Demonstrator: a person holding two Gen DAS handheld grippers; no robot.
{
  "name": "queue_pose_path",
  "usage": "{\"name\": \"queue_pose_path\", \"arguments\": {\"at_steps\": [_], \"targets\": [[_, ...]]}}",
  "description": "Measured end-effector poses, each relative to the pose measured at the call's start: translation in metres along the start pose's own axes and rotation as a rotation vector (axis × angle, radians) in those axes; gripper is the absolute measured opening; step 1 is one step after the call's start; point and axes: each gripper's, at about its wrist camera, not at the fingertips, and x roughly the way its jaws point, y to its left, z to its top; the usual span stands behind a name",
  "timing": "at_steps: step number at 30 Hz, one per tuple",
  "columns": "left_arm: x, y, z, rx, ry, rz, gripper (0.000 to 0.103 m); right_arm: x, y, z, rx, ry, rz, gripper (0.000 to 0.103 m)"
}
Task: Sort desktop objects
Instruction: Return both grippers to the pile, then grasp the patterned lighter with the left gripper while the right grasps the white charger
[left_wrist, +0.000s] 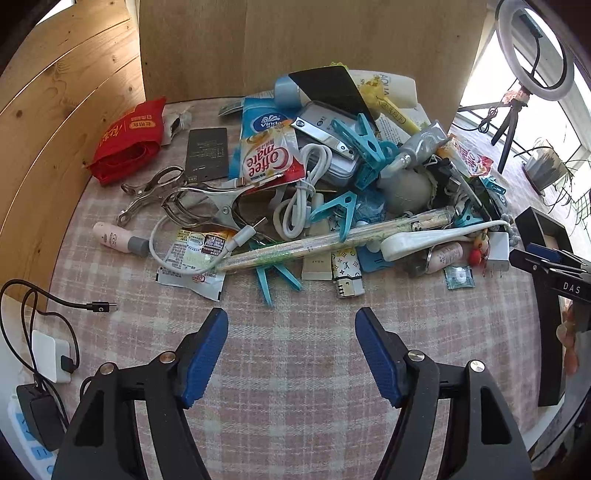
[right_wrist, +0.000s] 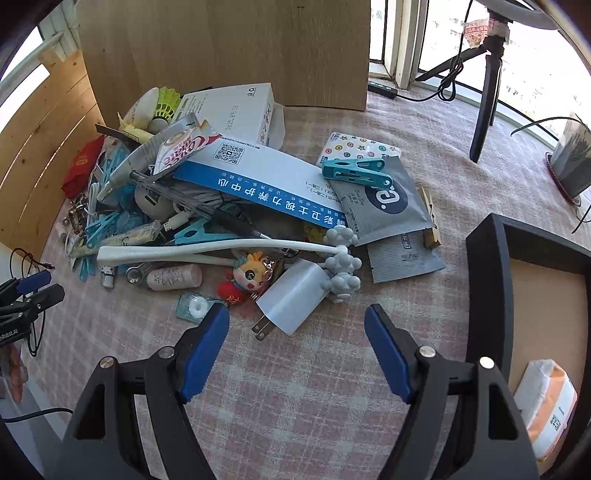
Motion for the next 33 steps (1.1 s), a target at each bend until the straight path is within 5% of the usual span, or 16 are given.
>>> {"name": "queue_pose_path", "arguments": {"at_steps": [17,23,27,33], "targets": [[0.047,-0.03,0.02,0.025,0.07,-0.055,0.05,0.042,-0.026,0.023,0.19,0.135,0.065,0.073],[0.056,-0.035,0.024,0.046,0.081,-0.048,0.049,0.044,-0.028,0.024,0.21,0.155,0.089,0.053],[0.06,-0.04,0.031,0.054,0.074,-0.036,0.048,0.048,-0.027,0.023,0.211,0.178,0.097,0.052],[0.059,-0.04,0.032,0.039,0.057,-0.073,0.029,0.048,-0.019,0.026,0.165,0.179,0.079,0.05]]}}
